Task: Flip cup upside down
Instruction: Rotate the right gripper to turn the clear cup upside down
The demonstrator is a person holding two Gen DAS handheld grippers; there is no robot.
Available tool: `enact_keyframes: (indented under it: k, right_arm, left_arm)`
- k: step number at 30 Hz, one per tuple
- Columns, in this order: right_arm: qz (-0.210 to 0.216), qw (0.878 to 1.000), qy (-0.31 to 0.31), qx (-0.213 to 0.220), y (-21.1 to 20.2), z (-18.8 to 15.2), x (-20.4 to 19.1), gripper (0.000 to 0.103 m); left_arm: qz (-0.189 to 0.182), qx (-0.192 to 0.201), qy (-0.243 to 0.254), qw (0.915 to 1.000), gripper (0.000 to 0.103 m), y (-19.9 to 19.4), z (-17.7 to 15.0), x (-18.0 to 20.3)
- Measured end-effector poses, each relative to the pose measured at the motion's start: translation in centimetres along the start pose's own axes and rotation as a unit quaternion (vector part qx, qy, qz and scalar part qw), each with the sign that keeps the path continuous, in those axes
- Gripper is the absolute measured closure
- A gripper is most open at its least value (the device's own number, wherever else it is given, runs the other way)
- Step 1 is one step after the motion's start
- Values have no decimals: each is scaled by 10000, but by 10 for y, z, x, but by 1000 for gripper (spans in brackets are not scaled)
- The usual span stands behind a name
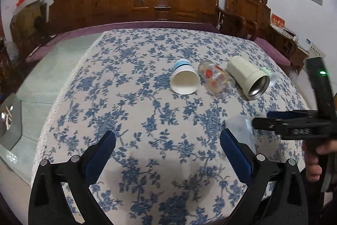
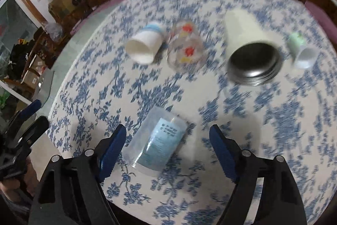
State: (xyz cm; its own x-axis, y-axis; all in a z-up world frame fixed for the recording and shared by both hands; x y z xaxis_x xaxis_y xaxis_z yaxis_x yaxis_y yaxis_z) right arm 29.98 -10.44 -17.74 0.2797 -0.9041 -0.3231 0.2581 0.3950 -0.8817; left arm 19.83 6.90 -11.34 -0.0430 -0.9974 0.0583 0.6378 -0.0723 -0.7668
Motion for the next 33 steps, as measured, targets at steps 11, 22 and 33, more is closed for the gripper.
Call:
enact_keyframes:
  k: [11, 22, 33]
  right_arm:
    - [342, 9908, 537, -1190, 53, 6, -2, 20]
    - [367, 9844, 789, -1531, 68, 18, 8, 24]
    - [682, 9889, 825, -1026, 49, 30, 14, 43]
  left_arm:
    - [-62, -18, -321, 9995, 8, 0, -16, -21]
    - [-93, 90, -445, 9989, 8, -4, -17, -27]
    - [-132, 58, -430, 9990, 8, -3, -18, -25]
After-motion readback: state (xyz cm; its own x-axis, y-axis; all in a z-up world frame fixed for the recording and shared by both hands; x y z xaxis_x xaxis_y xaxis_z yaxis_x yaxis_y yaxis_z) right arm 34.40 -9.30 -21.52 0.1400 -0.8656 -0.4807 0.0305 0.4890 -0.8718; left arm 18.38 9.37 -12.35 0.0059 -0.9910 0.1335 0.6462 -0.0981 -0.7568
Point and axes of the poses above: each gripper's, at about its wrist camera, not at the fingertips, and y roughly the way its jaws point, x to its right, z to its top, the point moved 2 cm from there along y, roughly the way its jaws point, and after that the axes turned 3 degrees about -x, right-handed, at the moved point
